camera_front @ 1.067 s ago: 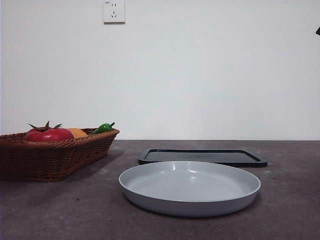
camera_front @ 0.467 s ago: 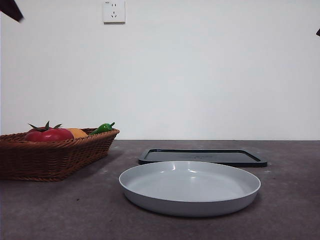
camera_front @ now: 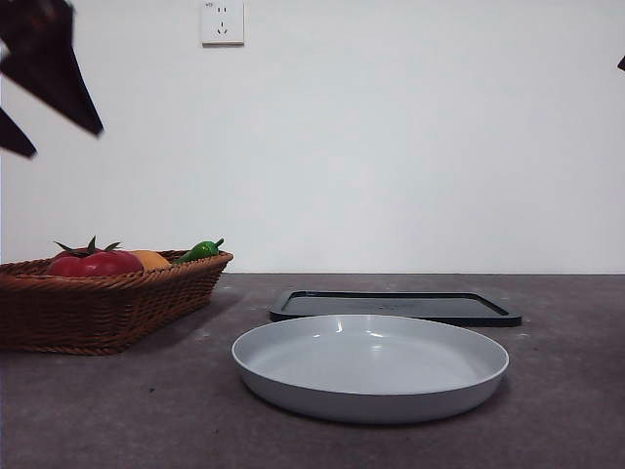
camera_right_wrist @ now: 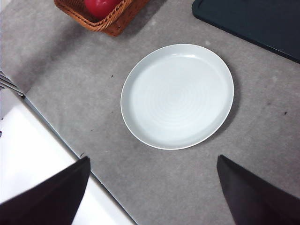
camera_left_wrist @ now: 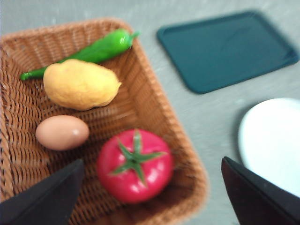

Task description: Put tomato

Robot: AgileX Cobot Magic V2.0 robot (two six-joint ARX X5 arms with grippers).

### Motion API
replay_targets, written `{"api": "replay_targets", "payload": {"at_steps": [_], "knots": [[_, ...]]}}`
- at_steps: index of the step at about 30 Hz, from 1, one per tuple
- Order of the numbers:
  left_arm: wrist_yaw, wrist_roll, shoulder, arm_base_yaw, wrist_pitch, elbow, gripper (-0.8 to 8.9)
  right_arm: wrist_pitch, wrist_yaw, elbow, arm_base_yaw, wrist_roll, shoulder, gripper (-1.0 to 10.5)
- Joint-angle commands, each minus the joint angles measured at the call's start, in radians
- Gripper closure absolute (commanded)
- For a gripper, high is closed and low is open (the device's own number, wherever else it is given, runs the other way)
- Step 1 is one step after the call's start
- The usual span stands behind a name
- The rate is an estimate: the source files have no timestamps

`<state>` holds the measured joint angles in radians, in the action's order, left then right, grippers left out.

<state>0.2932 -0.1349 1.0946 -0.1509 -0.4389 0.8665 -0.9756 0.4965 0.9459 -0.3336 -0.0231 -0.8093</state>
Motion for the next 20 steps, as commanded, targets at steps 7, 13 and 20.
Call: {"api": "replay_targets", "payload": {"at_steps": [7, 13, 20], "knots": [[-0.013, -0.063, 0.191, -0.021, 0.136, 0.017, 3.44, 0.01, 0.002, 0.02, -0.005, -0.01, -0.006, 5.2], [-0.014, -0.095, 0.28, -0.026, 0.165, 0.017, 3.44, 0.01, 0.002, 0.02, -0.005, -0.01, -0.006, 5.2], [-0.017, -0.102, 0.348, -0.026, 0.198, 0.017, 3.44, 0.01, 0.002, 0.02, -0.005, -0.01, -0.006, 5.2]]}}
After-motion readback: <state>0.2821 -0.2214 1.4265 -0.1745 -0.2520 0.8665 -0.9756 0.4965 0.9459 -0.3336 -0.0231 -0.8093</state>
